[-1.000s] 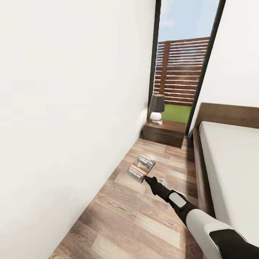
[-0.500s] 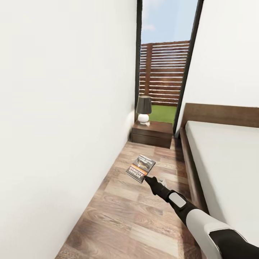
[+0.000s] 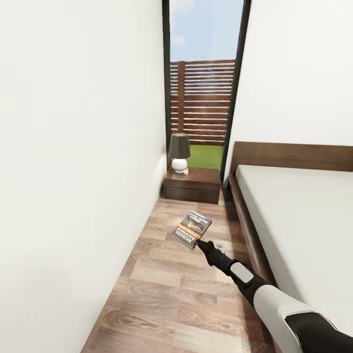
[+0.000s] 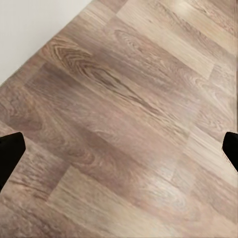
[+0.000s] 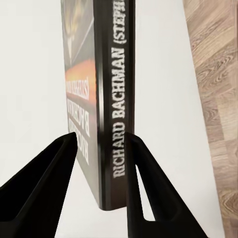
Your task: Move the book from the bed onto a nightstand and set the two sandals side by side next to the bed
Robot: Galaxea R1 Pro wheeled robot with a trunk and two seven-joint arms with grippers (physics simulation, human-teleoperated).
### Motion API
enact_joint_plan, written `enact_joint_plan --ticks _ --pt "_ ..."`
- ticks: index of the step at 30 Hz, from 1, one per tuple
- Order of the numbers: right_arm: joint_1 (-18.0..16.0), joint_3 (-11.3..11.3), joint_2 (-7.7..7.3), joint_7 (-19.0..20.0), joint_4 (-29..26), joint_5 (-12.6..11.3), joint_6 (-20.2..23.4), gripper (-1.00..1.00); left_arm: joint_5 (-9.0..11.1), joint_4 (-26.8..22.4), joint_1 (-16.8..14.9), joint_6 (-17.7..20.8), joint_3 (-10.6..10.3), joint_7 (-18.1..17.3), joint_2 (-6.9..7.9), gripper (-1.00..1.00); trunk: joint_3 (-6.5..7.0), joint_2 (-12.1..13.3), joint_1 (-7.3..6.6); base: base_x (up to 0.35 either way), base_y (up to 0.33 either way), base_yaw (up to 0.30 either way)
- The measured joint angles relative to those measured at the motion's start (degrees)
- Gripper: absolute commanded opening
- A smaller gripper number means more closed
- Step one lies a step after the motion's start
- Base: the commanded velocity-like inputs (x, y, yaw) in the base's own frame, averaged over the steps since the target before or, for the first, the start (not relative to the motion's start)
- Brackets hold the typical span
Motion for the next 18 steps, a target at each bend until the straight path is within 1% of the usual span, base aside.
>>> enact_joint_plan --ticks 13,18 --pt "0.0 0.0 0.01 0.0 0.0 0.0 -0.02 -1.0 0.0 0.0 0.0 0.0 0.0 0.0 0.0 1.0 0.54 0.0 0.0 0.248 0.121 -0.26" --pt "0.0 0.01 0.05 0.0 0.0 0.0 -0.02 -1.0 0.0 0.0 0.0 0.01 0.0 0.0 0.0 1.0 0.74 0.0 0.0 0.247 0.08 -0.259"
